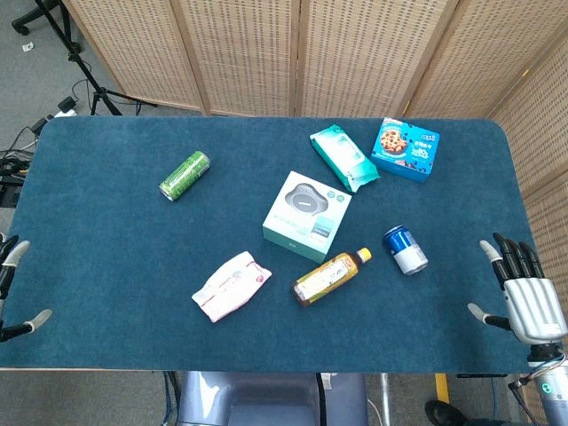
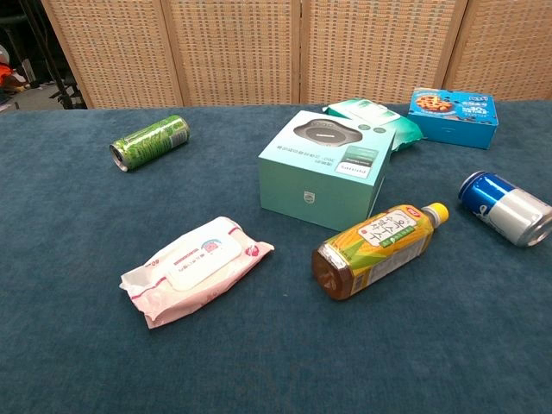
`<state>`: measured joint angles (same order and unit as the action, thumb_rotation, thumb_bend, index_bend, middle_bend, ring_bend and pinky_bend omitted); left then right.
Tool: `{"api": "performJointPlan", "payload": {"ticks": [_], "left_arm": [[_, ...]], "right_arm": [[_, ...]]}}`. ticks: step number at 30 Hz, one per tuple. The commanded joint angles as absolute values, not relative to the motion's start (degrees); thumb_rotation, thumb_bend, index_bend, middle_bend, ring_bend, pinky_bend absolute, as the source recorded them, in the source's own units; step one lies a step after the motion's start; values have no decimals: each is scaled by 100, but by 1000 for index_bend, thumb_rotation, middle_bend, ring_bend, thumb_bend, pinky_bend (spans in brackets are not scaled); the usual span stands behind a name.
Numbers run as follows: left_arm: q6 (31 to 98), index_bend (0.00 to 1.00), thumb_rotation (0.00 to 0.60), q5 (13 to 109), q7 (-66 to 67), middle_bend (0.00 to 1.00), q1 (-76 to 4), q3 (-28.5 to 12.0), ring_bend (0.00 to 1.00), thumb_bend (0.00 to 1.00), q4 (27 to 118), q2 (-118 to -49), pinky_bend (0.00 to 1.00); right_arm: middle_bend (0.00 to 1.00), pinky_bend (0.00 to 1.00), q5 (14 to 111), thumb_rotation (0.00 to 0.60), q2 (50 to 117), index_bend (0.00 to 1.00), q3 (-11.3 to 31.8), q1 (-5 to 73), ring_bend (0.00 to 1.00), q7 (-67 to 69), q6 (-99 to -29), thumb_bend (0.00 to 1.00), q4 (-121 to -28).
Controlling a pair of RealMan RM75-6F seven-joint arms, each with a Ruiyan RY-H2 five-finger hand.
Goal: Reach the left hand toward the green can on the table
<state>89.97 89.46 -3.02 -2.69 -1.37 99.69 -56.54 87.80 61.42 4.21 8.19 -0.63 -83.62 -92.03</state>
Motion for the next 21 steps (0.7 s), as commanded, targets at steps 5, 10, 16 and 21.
{"api": "performJointPlan", "payload": {"ticks": [5, 10, 16, 21], "left_arm": [[8986, 0, 600, 8929, -315, 0, -261, -138, 0, 0, 9972, -5644, 0], [8992, 0, 600, 8932, -317, 0, -265, -156, 0, 0, 9968, -5646, 0], [9139, 0, 600, 8846, -397, 401, -448, -520, 379, 0, 9819, -5854, 104], [8600, 0, 600, 8504, -389, 863, -1094, -1078, 864, 14, 9806, -5969, 806]], "right_arm": [[0, 0, 8785, 600, 6154, 0, 419, 824, 0, -85, -8351, 0, -9201], [0, 0, 8754, 600, 6162, 0, 422, 832, 0, -93, -8318, 0, -9196], [0, 0, 8649, 600, 6150, 0, 469, 858, 0, -46, -8250, 0, -9181], [0, 0, 8519, 600, 6177, 0, 504, 903, 0, -51, -8125, 0, -9130]]}}
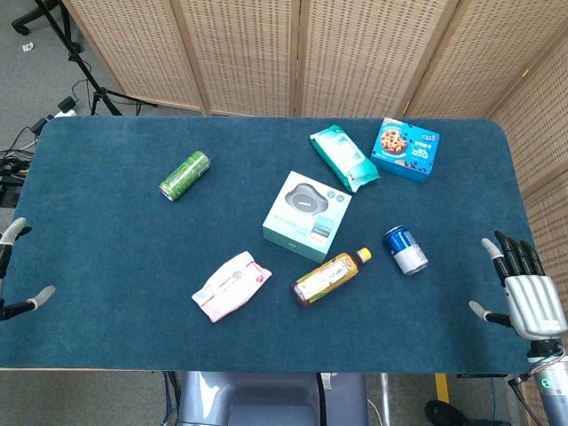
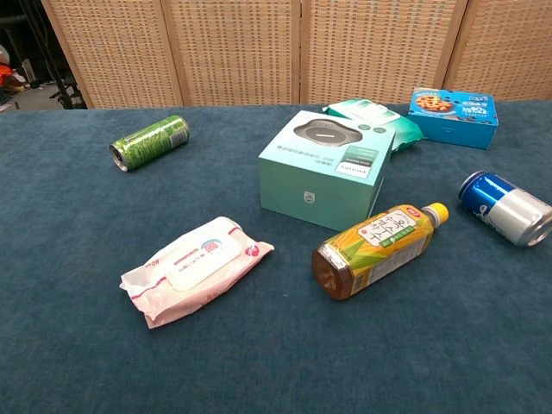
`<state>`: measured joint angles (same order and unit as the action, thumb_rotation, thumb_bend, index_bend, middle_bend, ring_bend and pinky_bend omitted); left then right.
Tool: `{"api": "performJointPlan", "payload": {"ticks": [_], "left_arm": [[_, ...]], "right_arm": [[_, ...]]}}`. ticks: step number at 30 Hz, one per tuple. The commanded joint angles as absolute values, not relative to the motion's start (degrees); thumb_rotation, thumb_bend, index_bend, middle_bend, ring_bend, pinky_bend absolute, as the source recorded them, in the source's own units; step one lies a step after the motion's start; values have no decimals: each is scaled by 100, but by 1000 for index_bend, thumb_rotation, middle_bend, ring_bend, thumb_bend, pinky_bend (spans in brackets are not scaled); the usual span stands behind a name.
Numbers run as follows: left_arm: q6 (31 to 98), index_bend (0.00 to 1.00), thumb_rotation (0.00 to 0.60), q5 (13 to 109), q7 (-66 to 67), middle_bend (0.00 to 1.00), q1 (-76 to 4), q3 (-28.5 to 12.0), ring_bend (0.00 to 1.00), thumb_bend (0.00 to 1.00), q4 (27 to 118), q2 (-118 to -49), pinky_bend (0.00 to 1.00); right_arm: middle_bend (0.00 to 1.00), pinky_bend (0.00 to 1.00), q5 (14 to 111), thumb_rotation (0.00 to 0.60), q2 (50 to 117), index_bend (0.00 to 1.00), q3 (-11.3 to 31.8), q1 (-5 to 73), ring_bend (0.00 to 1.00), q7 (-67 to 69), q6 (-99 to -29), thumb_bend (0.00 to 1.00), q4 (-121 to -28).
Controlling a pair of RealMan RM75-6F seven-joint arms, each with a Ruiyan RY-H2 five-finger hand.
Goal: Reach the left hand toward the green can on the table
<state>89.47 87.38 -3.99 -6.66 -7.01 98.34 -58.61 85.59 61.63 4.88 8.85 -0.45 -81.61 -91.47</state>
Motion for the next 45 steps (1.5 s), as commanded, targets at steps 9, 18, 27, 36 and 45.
{"api": "performJointPlan", "payload": {"ticks": [9, 18, 27, 36, 45], "left_arm": [[5600, 0, 600, 6659, -699, 961, -2942, -1837, 986, 275, 9455, -6281, 1000], [3829, 0, 600, 5068, -526, 963, -4199, -1892, 992, 296, 7810, -7311, 1000], [2744, 0, 600, 4067, -470, 963, -4960, -1732, 992, 326, 6260, -8293, 1000], [2449, 0, 600, 3768, -441, 963, -5222, -1577, 992, 329, 5421, -8770, 1000], [2406, 0, 600, 3890, -542, 963, -5248, -1576, 992, 368, 5268, -8885, 1000]], "right_arm": [[0, 0, 8182, 600, 6212, 0, 630, 994, 0, -43, -7895, 0, -9049], [0, 0, 7761, 600, 6258, 0, 781, 1042, 0, -79, -7720, 0, -8892], [0, 0, 7394, 600, 6343, 0, 879, 1151, 0, -129, -7411, 0, -8677], [0, 0, 7323, 600, 6366, 0, 900, 1169, 0, -144, -7372, 0, -8621], [0, 0, 7284, 600, 6376, 0, 906, 1177, 0, -163, -7351, 0, -8603]]}}
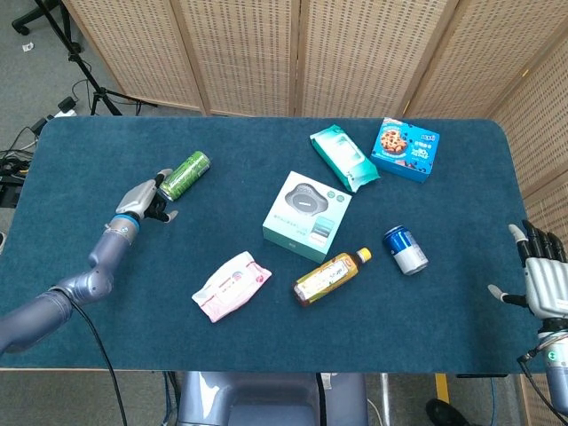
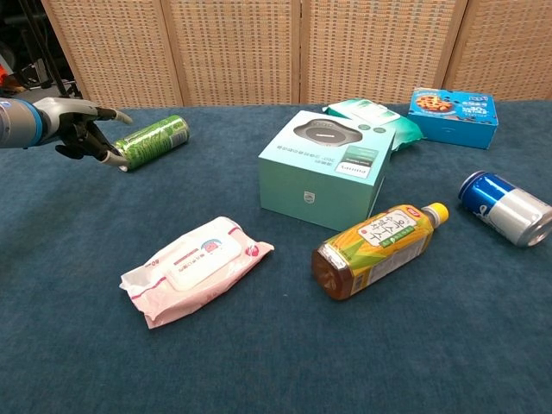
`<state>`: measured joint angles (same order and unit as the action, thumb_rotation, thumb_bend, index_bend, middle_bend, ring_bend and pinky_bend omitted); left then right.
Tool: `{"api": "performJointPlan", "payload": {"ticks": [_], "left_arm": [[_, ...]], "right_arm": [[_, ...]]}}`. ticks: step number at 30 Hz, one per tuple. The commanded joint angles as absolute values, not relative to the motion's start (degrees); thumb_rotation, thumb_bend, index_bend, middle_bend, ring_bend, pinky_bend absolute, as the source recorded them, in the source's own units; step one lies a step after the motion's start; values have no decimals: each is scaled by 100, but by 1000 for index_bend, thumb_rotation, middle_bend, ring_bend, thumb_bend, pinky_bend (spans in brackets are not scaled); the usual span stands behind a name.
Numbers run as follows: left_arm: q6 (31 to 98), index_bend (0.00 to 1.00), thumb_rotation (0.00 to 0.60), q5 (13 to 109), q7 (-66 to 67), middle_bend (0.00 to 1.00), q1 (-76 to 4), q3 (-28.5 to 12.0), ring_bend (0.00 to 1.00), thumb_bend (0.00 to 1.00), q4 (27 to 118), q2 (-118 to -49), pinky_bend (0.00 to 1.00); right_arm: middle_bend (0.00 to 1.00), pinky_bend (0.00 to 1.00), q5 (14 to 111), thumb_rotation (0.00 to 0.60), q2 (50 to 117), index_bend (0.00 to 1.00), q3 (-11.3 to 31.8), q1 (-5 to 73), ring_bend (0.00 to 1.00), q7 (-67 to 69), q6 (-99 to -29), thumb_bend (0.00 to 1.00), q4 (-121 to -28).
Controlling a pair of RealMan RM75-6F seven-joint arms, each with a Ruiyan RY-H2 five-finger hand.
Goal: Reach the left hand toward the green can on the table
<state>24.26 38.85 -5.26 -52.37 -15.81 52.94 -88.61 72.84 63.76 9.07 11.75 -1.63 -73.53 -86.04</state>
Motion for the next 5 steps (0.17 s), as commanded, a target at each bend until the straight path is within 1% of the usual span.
{"api": "performJointPlan", "payload": {"ticks": [1, 5], "left_arm": [[2381, 0, 600, 3885, -554, 963, -5256, -1574, 992, 376, 5248, -8901, 1000], [2303, 0, 600, 3863, -598, 963, -5299, -1574, 992, 414, 5169, -8964, 1000]], "right_arm": [[0, 0, 7285, 600, 6376, 0, 907, 1177, 0, -160, -7352, 0, -8605], [0, 0, 7283, 600, 6369, 0, 908, 1175, 0, -154, -7356, 0, -8607]]}}
